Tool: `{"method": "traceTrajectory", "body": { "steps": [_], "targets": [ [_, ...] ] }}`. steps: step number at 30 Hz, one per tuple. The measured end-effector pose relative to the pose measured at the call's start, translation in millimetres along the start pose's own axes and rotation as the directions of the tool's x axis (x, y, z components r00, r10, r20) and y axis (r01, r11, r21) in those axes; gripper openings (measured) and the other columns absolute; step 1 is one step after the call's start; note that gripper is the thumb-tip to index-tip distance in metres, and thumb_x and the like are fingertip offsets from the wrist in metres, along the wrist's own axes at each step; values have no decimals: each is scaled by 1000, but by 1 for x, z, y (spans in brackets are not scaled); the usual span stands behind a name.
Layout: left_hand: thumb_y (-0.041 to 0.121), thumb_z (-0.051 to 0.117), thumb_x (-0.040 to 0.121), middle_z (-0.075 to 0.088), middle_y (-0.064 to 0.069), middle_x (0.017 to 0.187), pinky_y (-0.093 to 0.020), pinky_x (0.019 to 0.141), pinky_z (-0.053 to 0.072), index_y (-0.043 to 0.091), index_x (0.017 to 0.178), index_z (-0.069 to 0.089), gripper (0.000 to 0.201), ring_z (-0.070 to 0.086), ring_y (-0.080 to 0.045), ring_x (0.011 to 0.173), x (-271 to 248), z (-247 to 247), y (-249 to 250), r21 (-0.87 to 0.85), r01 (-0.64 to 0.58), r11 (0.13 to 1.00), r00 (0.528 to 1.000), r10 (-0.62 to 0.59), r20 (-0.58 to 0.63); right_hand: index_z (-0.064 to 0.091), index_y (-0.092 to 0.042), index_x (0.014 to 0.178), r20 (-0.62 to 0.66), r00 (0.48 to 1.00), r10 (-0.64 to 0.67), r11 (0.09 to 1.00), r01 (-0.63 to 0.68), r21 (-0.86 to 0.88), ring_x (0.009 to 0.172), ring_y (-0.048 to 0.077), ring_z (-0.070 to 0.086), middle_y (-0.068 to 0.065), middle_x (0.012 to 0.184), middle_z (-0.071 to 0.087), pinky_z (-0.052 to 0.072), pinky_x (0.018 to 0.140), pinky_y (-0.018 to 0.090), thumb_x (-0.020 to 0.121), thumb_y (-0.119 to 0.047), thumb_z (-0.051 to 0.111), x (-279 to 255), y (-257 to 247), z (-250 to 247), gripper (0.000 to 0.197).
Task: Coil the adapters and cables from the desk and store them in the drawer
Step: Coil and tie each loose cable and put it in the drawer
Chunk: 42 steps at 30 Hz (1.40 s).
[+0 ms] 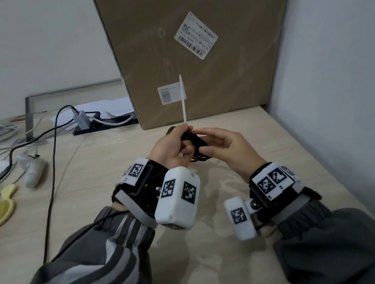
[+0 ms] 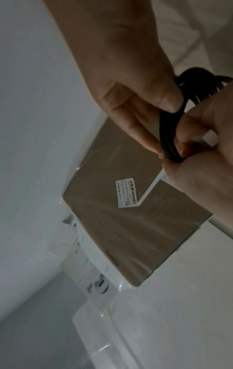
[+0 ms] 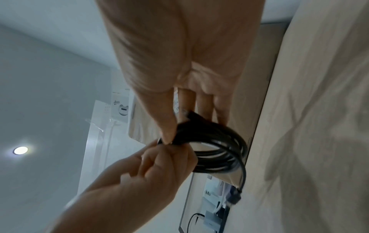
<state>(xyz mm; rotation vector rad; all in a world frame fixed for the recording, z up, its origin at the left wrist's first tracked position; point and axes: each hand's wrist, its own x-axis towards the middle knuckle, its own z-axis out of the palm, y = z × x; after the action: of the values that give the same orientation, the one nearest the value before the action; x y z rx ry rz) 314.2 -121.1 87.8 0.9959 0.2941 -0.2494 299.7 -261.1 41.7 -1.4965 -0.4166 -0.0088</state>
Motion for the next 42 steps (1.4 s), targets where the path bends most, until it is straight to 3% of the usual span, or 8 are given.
{"method": "traceTrajectory", "body": {
  "steps": [4,9,19,26,29,34,37,42],
  "targets": [
    [14,47,99,53,-6,70,-13,28,21,5,79,53,23,30,-3,31,-3,-3,3,320,5,947,999,-17,34,65,-19,110,-119,986,115,993,-117,-10,94,11,67,1,108,70,49,80,26,90,-21,62,2,-4,-10,20],
    [13,50,98,58,-6,75,-12,31,22,6,79,56,21,29,-2,35,-6,4,0,617,33,787,992,-101,76,62,-22,116,-187,980,63,998,-65,-5,74,6,63,-2,114,65,40,57,19,94,-17,56,4,-9,-20,24],
    [12,55,96,52,0,61,-14,35,22,5,84,61,15,30,-4,40,-5,9,-4,837,-32,547,981,-142,131,74,-17,92,-151,988,38,999,-42,-25,64,4,55,-4,74,69,37,54,18,87,-12,64,0,-14,-22,12],
    [16,63,90,50,-7,68,-23,47,20,8,81,61,12,29,-13,53,-9,15,-1,981,-104,166,954,-261,145,73,-12,93,-70,994,81,992,-87,-92,69,-9,57,-10,120,63,37,52,4,86,-14,65,-3,-21,-24,10],
    [16,62,91,53,-4,72,-21,46,22,14,82,62,10,31,-11,53,-14,18,2,991,-121,59,933,-334,134,67,-3,91,10,994,105,982,-102,-161,64,-6,57,-7,117,65,39,54,11,90,-12,61,-4,-23,-25,11],
    [18,70,85,52,1,54,-16,45,30,9,70,67,18,37,-10,45,-10,13,-1,970,-128,208,969,-181,166,60,-14,84,7,995,100,937,-92,-336,54,8,56,5,79,63,41,45,21,96,-14,51,-4,-22,-28,15],
    [19,79,75,61,-11,76,-27,69,41,6,72,72,15,51,-20,71,-2,4,-6,899,-112,422,976,-124,180,62,-14,85,-13,992,125,937,-122,-327,52,5,54,-2,75,62,46,49,17,95,-13,53,-3,-20,-29,14],
    [15,61,89,63,-13,89,-17,66,56,3,92,60,12,64,-15,73,-3,1,0,522,59,851,953,-203,223,70,-5,91,-88,988,126,960,-144,-240,50,3,53,2,75,62,48,53,16,92,-10,59,-3,-16,-33,13]
  ]
}}
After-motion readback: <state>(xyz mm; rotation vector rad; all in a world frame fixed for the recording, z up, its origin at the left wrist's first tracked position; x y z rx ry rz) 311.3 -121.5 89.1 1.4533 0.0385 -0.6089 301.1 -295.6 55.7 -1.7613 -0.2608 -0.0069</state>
